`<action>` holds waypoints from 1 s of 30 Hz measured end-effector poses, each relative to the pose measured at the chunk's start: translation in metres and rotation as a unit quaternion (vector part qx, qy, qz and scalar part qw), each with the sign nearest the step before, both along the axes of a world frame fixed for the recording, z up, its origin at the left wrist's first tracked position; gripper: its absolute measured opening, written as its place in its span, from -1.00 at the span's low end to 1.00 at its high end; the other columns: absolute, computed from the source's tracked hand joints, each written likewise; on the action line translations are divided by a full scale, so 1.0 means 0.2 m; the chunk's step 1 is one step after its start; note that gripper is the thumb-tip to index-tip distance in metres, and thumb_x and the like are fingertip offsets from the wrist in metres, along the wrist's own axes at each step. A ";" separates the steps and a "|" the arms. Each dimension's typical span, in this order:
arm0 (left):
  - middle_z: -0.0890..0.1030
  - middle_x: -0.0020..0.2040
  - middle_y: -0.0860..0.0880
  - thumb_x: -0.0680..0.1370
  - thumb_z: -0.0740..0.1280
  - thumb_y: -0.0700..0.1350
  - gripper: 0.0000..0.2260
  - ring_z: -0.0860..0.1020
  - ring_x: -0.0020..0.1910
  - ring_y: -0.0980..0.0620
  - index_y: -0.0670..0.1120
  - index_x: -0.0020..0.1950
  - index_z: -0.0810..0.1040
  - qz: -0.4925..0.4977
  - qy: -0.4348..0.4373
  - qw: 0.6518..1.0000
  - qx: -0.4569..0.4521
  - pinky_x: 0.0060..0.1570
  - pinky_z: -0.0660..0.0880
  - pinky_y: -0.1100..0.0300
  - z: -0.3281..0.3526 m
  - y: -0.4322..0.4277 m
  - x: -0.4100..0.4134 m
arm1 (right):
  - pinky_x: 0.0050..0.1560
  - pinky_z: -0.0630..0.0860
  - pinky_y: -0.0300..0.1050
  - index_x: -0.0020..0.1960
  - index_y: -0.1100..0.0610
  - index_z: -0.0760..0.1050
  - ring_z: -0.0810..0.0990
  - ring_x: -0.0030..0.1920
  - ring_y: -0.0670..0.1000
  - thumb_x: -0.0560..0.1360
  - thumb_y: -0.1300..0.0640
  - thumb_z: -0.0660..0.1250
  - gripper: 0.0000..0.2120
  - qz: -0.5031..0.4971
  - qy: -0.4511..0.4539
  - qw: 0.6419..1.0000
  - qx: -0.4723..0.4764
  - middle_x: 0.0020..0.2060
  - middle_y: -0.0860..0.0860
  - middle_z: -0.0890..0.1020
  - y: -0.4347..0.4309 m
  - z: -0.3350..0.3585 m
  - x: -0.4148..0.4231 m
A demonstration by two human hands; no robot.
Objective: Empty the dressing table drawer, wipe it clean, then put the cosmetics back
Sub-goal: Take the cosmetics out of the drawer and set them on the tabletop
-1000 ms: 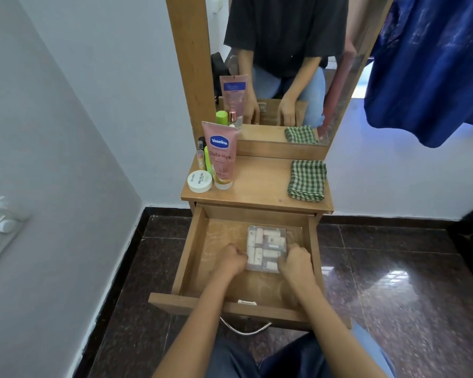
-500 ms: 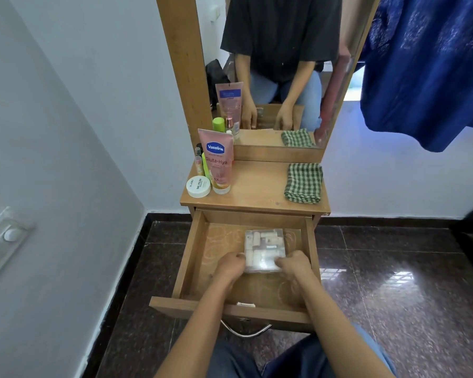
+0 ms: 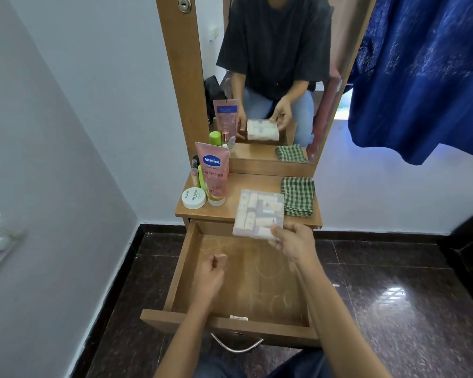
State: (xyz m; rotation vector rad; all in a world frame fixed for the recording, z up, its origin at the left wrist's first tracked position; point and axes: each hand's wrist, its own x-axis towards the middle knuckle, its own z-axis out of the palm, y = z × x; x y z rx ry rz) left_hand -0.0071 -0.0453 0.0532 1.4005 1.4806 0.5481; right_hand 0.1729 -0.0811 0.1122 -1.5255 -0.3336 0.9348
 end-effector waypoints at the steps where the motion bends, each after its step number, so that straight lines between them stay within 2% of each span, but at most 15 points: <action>1: 0.61 -0.13 0.01 0.59 0.20 0.11 -0.78 0.58 -0.11 0.05 0.01 -0.06 0.54 -0.007 0.011 1.000 0.007 0.01 0.51 0.06 0.01 0.01 0.01 | -0.09 0.62 -0.13 0.03 0.28 0.53 0.66 -0.08 0.02 0.47 0.28 0.41 -0.84 -0.011 -0.012 1.000 0.002 -0.04 0.11 0.65 0.05 0.02 0.01; 4: 0.58 -0.14 0.06 0.60 0.21 0.06 -0.81 0.53 -0.15 0.13 -0.02 -0.01 0.53 -0.008 -0.006 1.000 0.026 -0.18 0.42 0.28 0.06 0.03 0.06 | -0.10 0.62 -0.13 0.10 0.26 0.47 0.61 -0.10 0.01 0.46 0.28 0.41 -0.75 -0.025 -0.071 0.997 -0.018 -0.06 0.05 0.57 0.19 0.05 0.04; 5: 0.58 -0.12 0.07 0.61 0.22 0.03 -0.82 0.54 -0.12 0.12 -0.04 0.02 0.53 -0.004 -0.016 0.999 0.029 -0.19 0.40 0.29 0.08 0.03 0.08 | -0.10 0.62 -0.13 0.15 0.27 0.45 0.60 -0.10 0.02 0.46 0.28 0.41 -0.71 -0.028 -0.087 0.995 -0.029 -0.03 0.05 0.55 0.22 0.06 0.04; 8: 0.58 -0.04 0.05 0.60 0.25 -0.04 -0.82 0.56 0.05 0.03 -0.08 0.13 0.54 -0.006 -0.041 0.997 0.061 -0.02 0.44 0.22 0.13 0.05 0.12 | -0.17 0.58 -0.16 0.18 0.27 0.46 0.58 -0.19 -0.03 0.48 0.22 0.39 -0.70 -0.017 -0.168 0.983 -0.069 0.00 0.10 0.58 0.30 0.04 0.06; 10: 0.55 0.03 0.05 0.60 0.25 -0.06 -0.75 0.53 0.09 0.06 -0.08 0.25 0.50 -0.014 -0.042 0.996 0.078 0.04 0.42 0.23 0.15 0.07 0.15 | -0.16 0.46 -0.21 0.14 0.22 0.48 0.58 -0.13 -0.02 0.47 0.15 0.41 -0.71 0.022 -0.257 0.963 -0.083 -0.02 0.06 0.61 0.32 0.01 0.06; 13: 0.52 0.03 0.06 0.62 0.22 -0.08 -0.63 0.49 0.02 0.12 -0.07 0.42 0.35 -0.022 -0.032 0.993 0.111 0.01 0.38 0.24 0.18 0.12 0.17 | 0.01 0.43 -0.22 0.17 0.17 0.48 0.54 0.03 -0.05 0.38 0.12 0.49 -0.60 0.079 -0.355 0.931 -0.037 0.03 -0.04 0.58 0.31 -0.05 0.03; 17: 0.52 0.21 -0.03 0.62 0.19 -0.04 -0.53 0.49 0.18 0.01 -0.04 0.53 0.23 -0.044 -0.003 0.989 0.139 0.23 0.40 0.10 0.18 0.18 0.21 | 0.21 0.39 -0.08 0.37 0.16 0.33 0.40 0.20 0.07 0.45 0.05 0.40 -0.45 0.091 -0.492 0.859 -0.105 0.20 0.08 0.50 0.31 -0.14 -0.02; 20: 0.43 0.35 -0.07 0.63 0.17 -0.01 -0.52 0.43 0.30 -0.03 -0.01 0.55 0.17 -0.063 0.020 0.989 0.129 0.29 0.35 0.08 0.20 0.22 0.25 | 0.24 0.34 -0.04 0.42 0.21 0.28 0.32 0.24 0.12 0.50 0.07 0.33 -0.46 0.077 -0.522 0.837 -0.147 0.27 0.12 0.44 0.32 -0.12 -0.04; 24: 0.44 0.36 -0.07 0.64 0.15 -0.01 -0.51 0.42 0.31 -0.05 -0.01 0.56 0.13 -0.085 0.045 0.987 0.129 0.22 0.31 0.16 0.21 0.26 0.30 | 0.19 0.42 0.01 0.38 0.20 0.33 0.37 0.26 0.15 0.54 0.20 0.27 -0.57 0.081 -0.539 0.816 -0.194 0.30 0.15 0.40 0.39 -0.09 -0.04; 28: 0.51 0.29 -0.13 0.63 0.16 -0.05 -0.50 0.46 0.26 -0.10 -0.04 0.55 0.15 -0.073 0.040 0.990 0.113 0.20 0.33 0.14 0.17 0.30 0.35 | 0.06 0.47 -0.04 0.28 0.20 0.42 0.38 0.21 0.15 0.54 0.29 0.21 -0.69 0.074 -0.590 0.767 -0.242 0.23 0.15 0.45 0.44 -0.06 -0.03; 30: 0.58 0.14 -0.15 0.61 0.17 -0.08 -0.49 0.52 0.14 -0.11 -0.04 0.56 0.14 -0.068 0.021 0.992 0.102 0.14 0.40 0.11 0.16 0.32 0.37 | 0.05 0.44 -0.07 0.22 0.20 0.47 0.38 0.17 0.14 0.54 0.29 0.20 -0.73 0.064 -0.610 0.750 -0.248 0.17 0.15 0.51 0.46 -0.06 -0.01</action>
